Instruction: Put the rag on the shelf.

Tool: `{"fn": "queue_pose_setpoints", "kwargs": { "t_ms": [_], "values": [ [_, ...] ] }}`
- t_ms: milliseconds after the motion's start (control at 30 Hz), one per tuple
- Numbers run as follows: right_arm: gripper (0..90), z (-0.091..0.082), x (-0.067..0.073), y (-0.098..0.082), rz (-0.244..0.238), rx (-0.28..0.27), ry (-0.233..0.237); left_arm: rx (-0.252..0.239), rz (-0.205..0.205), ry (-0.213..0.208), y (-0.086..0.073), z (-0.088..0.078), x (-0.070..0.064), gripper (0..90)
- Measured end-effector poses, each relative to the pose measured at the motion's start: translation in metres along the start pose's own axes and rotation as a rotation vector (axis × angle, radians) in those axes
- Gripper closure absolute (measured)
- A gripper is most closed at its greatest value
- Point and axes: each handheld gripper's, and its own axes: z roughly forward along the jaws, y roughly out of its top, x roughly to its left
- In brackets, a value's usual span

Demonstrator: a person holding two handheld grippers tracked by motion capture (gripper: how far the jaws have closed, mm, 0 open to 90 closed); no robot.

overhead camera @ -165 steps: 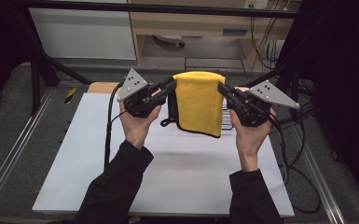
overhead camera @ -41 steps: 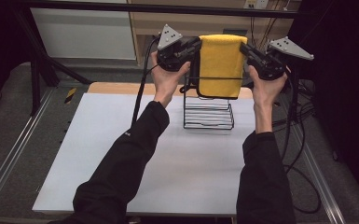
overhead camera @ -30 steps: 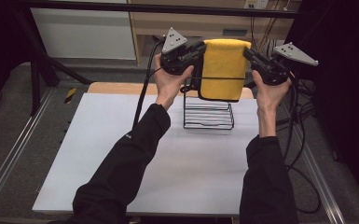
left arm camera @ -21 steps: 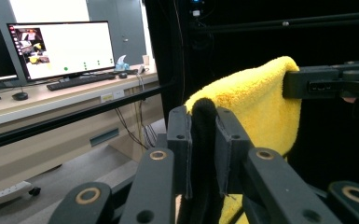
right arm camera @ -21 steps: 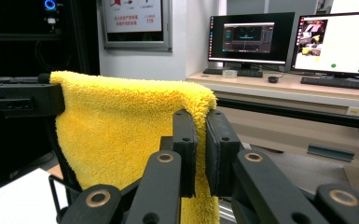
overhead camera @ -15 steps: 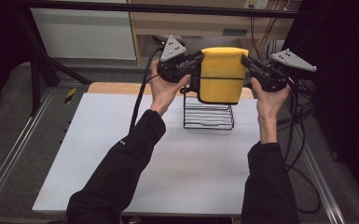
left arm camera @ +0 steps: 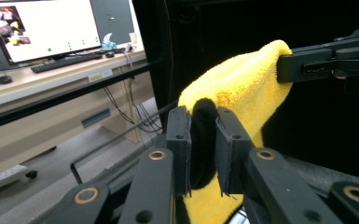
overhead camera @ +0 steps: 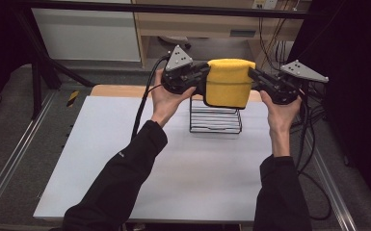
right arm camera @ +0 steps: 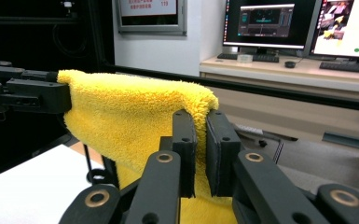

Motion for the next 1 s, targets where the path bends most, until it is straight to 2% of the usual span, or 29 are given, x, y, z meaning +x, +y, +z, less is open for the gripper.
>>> {"fn": "queue_pose_setpoints", "kwargs": {
  "t_ms": [267, 600, 800, 1000],
  "values": [
    [83.4, -0.005, 0.003, -0.01, 0.004, 0.056, 0.015, 0.045, -0.021, -0.028, -0.012, -0.005, -0.005, 76.7],
    [83.0, -0.011, 0.004, -0.022, -0.01, 0.139, 0.036, 0.092, 0.014, -0.023, -0.025, -0.006, -0.016, 75.6],
    [83.1, -0.012, 0.003, -0.03, -0.022, 0.167, 0.038, 0.117, 0.013, -0.035, -0.028, -0.007, -0.019, 73.4],
    [83.1, -0.013, 0.003, -0.034, -0.03, 0.176, 0.038, 0.105, -0.037, -0.082, -0.02, -0.017, -0.018, 64.3]
  ]
}}
